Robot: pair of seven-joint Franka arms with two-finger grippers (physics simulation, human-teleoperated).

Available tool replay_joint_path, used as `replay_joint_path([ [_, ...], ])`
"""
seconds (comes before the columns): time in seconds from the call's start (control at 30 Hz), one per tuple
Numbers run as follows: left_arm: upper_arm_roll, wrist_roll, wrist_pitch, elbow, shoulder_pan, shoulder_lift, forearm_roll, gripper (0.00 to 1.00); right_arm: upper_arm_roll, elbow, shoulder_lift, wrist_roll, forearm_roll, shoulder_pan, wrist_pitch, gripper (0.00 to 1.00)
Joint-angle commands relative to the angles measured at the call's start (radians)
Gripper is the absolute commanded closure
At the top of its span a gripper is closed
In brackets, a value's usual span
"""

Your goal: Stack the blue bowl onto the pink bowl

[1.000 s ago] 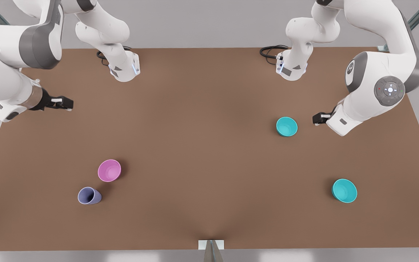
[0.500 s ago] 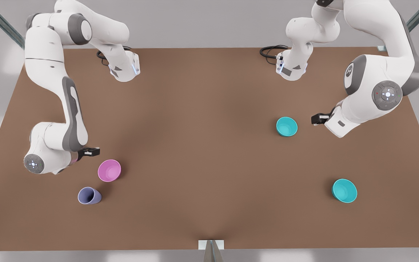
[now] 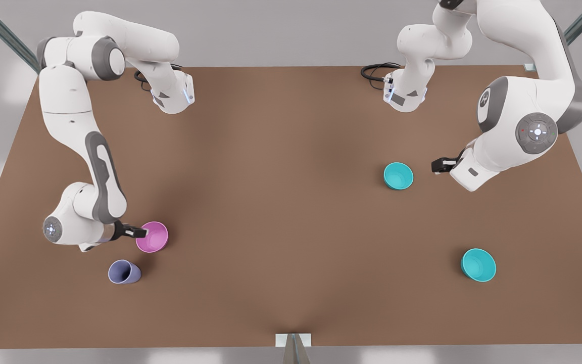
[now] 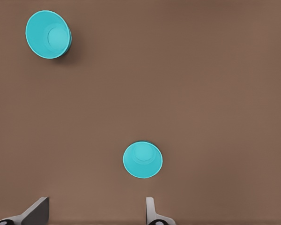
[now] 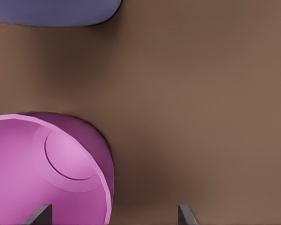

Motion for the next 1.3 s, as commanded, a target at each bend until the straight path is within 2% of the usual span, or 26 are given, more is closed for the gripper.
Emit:
replay_joint_path([
  [0.0, 0.0, -0.002, 0.001, -0.001, 0.0, -0.001, 0.001, 0.0, 0.002, 0.001, 0.015, -0.011, 0.021, 0.0, 0.064, 0.0],
  [0.23, 0.0, -0.002, -0.001, -0.001, -0.003, 0.001, 0.001, 0.0, 0.003, 0.012, 0.035, -0.011, 0.061, -0.002, 0.079, 0.02],
  [0.27, 0.0, -0.002, -0.002, -0.001, -0.003, 0.001, 0.001, 0.0, 0.003, 0.012, 0.035, -0.014, 0.061, 0.001, 0.077, 0.15],
  [0.3, 0.0, -0.002, -0.002, -0.001, -0.003, 0.001, 0.001, 0.0, 0.003, 0.012, 0.035, -0.026, 0.061, 0.003, 0.077, 0.24],
  [0.33, 0.0, -0.002, -0.002, -0.001, -0.003, -0.001, 0.001, 0.0, 0.002, 0.012, 0.035, -0.026, 0.059, 0.004, 0.077, 0.29],
  [0.37, 0.0, -0.002, -0.004, -0.002, -0.003, -0.001, 0.001, 0.0, 0.002, 0.011, 0.033, -0.034, 0.058, 0.004, 0.073, 0.41],
  [0.4, 0.0, -0.002, -0.002, -0.002, -0.003, 0.001, 0.001, 0.0, 0.002, 0.011, 0.032, -0.06, 0.059, 0.004, 0.068, 0.59],
  [0.43, 0.0, -0.002, -0.002, -0.004, -0.003, 0.001, 0.001, 0.0, 0.002, 0.012, 0.03, -0.067, 0.058, 0.003, 0.065, 0.71],
  [0.47, 0.0, -0.002, -0.002, -0.006, -0.003, 0.001, 0.001, 0.0, 0.002, 0.012, 0.029, -0.084, 0.058, 0.003, 0.064, 0.77],
  [0.6, 0.0, -0.002, -0.001, -0.006, -0.005, 0.001, 0.001, 0.0, 0.005, 0.015, 0.015, -0.103, 0.059, 0.004, 0.031, 0.79],
  [0.67, 0.0, -0.002, 0.001, -0.006, -0.005, 0.002, 0.001, 0.0, 0.042, 0.017, -0.013, -0.096, 0.059, -0.002, -0.001, 0.79],
  [0.77, 0.0, -0.002, -0.001, -0.004, -0.005, 0.005, -0.001, 0.0, 0.141, 0.018, -0.048, 0.0, 0.07, 0.007, -0.025, 0.79],
  [0.83, 0.0, -0.008, 0.001, 0.002, -0.002, 0.005, -0.009, 0.0, 0.249, 0.029, -0.04, 0.156, 0.089, 0.018, -0.004, 0.79],
  [0.97, 0.001, -0.023, 0.001, 0.002, -0.003, 0.005, -0.009, 0.0, 0.25, 0.084, -0.007, 0.416, 0.198, 0.242, 0.151, 0.79],
  [1.1, 0.003, -0.077, -0.05, 0.086, 0.0, 0.059, -0.027, 0.0, 0.247, 0.262, 0.136, 0.658, 0.207, 0.426, 0.255, 0.79],
  [1.17, 0.003, -0.085, -0.048, 0.108, -0.002, 0.077, -0.03, 0.0, 0.244, 0.282, 0.179, 0.72, 0.207, 0.481, 0.318, 0.79],
  [1.27, 0.003, -0.085, -0.042, 0.117, -0.002, 0.1, -0.062, 0.0, 0.181, 0.297, 0.217, 0.756, 0.205, 0.586, 0.354, 0.79],
])
